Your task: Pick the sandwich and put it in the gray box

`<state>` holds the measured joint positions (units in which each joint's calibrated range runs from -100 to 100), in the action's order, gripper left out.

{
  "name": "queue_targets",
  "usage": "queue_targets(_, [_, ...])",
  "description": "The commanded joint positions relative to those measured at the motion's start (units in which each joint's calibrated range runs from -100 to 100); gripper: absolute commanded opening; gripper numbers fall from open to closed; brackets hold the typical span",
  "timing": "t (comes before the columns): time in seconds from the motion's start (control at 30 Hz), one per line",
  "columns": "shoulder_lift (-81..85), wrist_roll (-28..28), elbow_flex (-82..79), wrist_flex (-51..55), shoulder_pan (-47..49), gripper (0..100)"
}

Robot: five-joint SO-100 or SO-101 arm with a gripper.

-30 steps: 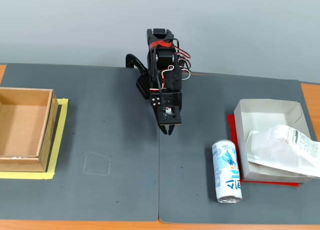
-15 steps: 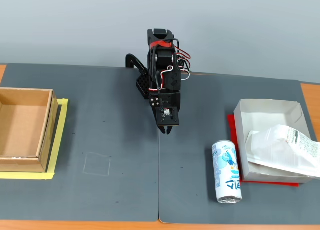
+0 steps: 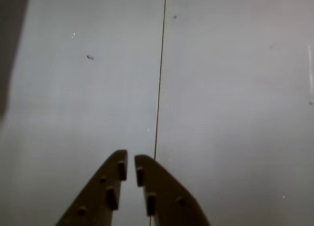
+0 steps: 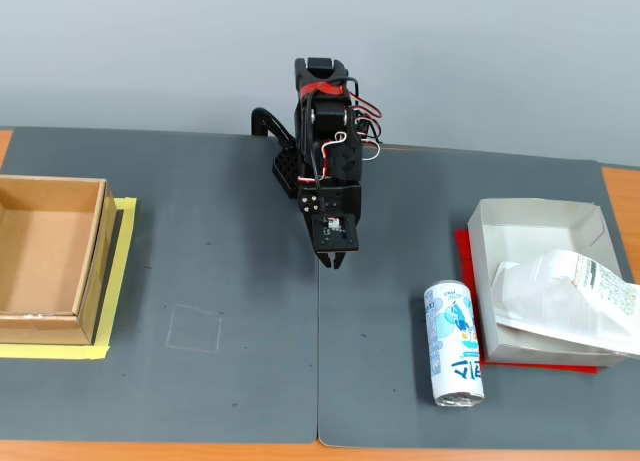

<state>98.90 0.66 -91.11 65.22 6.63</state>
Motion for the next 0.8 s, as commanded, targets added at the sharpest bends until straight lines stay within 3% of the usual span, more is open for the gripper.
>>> queue_targets(0.0, [0.34,-0.16,0.34,-0.64,-0.33,2])
queue_targets(0.77, [0.43,-0.16,-4.1,-0.64,-0.33,2])
